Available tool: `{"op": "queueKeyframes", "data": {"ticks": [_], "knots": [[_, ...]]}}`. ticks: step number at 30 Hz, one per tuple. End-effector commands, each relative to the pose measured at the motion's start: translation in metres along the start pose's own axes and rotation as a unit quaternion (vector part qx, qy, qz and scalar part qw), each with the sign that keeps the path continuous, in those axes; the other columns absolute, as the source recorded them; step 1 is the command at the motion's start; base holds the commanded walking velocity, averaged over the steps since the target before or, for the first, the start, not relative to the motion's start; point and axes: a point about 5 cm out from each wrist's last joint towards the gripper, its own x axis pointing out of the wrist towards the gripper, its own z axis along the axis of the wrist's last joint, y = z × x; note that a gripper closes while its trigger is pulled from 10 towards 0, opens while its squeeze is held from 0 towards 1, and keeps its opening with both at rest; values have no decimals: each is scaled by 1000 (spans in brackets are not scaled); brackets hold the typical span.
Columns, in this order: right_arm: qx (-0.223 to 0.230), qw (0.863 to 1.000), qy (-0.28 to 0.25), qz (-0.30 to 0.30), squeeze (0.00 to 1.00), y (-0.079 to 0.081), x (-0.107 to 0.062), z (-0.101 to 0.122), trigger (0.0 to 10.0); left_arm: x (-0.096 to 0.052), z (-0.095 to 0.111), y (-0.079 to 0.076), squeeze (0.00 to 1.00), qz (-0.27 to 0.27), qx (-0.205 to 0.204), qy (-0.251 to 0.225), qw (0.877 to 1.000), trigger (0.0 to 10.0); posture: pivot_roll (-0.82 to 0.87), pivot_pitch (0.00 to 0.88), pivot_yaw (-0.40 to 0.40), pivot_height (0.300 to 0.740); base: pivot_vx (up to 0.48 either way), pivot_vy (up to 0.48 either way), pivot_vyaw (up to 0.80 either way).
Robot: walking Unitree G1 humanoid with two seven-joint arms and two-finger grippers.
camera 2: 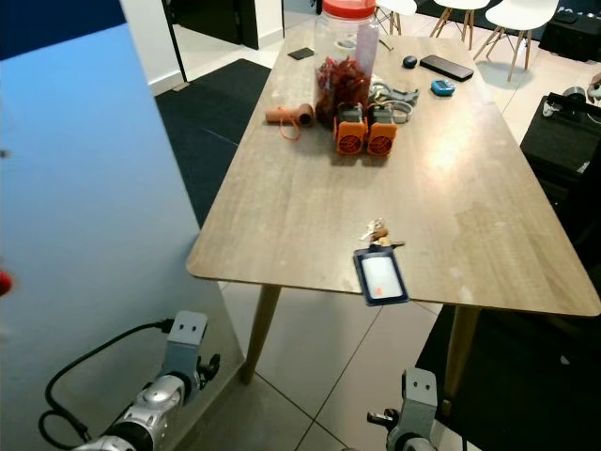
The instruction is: Hang keys on a hook
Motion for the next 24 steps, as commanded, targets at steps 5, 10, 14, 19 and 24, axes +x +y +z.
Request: {"op": "queueKeyframes", "data": {"ticks": [5, 10, 14, 19, 24], "knots": [[1, 1000, 8, 1, 0, 1, -1, -4, 10000, -1, -2, -1, 0, 0, -6, -1, 1000, 10000, 69, 24, -13, 740, 0, 0, 0], [0, 1000, 8, 1, 0, 1, -1, -4, 10000, -1, -1, -2, 0, -2, -2, -2, 1000, 10000, 70, 26, -15, 740, 0, -406, 0], [0, 1000, 8, 0, 0, 0, -1, -3, 10000, -1, -1, -2, 0, -1, -1, -1, 1000, 10000, 72, 27, -16, 740, 0, -480, 0], [0, 1000, 7, 1, 0, 1, 0, -3, 10000, -1, -1, -1, 0, 3, -2, -2, 1000, 10000, 73, 28, -16, 740, 0, -460, 0], [0, 1000, 8, 2, 0, 2, 0, -3, 10000, 0, -1, 0, 0, 8, -12, -1, 1000, 10000, 74, 32, -15, 740, 0, -76, 0]]}}
